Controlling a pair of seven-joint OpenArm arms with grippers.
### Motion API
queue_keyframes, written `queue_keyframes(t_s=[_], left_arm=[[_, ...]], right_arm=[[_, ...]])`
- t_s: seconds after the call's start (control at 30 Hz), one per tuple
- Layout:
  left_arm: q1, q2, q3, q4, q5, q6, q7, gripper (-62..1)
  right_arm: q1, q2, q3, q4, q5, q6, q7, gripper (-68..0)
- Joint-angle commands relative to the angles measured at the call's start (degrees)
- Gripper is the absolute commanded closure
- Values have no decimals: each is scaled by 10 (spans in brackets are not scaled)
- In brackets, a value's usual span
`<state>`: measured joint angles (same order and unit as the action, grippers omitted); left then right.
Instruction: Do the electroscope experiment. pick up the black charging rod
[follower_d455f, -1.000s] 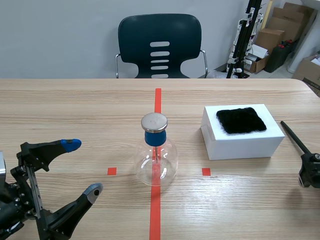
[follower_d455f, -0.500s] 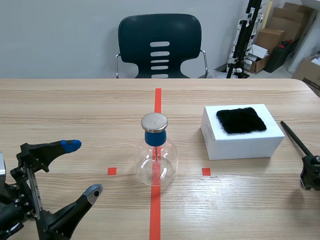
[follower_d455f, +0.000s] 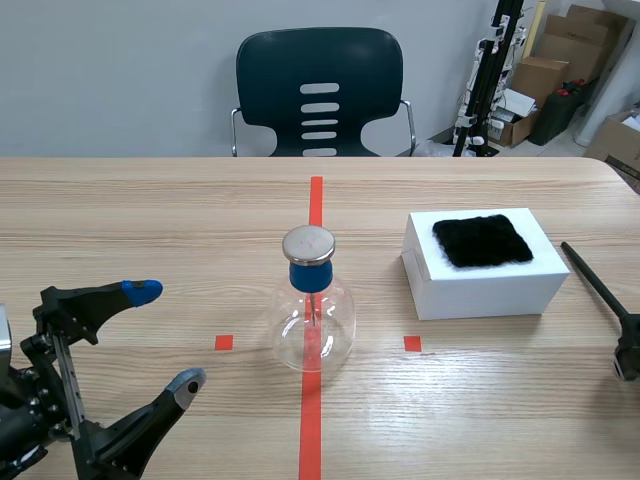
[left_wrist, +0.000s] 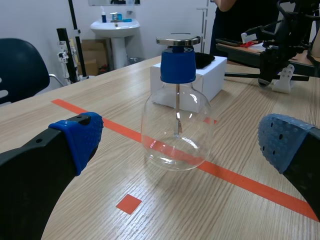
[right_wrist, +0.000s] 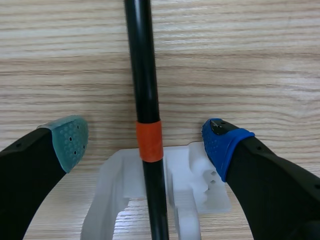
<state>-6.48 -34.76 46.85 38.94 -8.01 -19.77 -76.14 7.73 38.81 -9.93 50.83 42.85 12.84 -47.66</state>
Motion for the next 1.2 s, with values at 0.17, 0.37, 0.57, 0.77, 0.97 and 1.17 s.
queue_keyframes(t_s=[0.17,0.37,0.57,0.77,0.97,1.17], left_arm=[[0,-2,-3,7,-5,-1,-3,-623],[0,-2,-3,7,-5,-1,-3,-623],[0,-2,-3,7,-5,-1,-3,-623],[0,-2,-3,7,-5,-1,-3,-623],[0,-2,-3,7,-5,-1,-3,-623],[0,-2,-3,7,-5,-1,-3,-623]], right_arm=[[5,13,-18,2,1,0,5,-376],[5,14,-18,2,1,0,5,-300],[5,25,-18,2,11,0,9,-275],[5,30,-17,7,14,0,9,-276],[5,36,-17,9,24,0,9,-275],[5,36,-17,10,26,0,9,-275]])
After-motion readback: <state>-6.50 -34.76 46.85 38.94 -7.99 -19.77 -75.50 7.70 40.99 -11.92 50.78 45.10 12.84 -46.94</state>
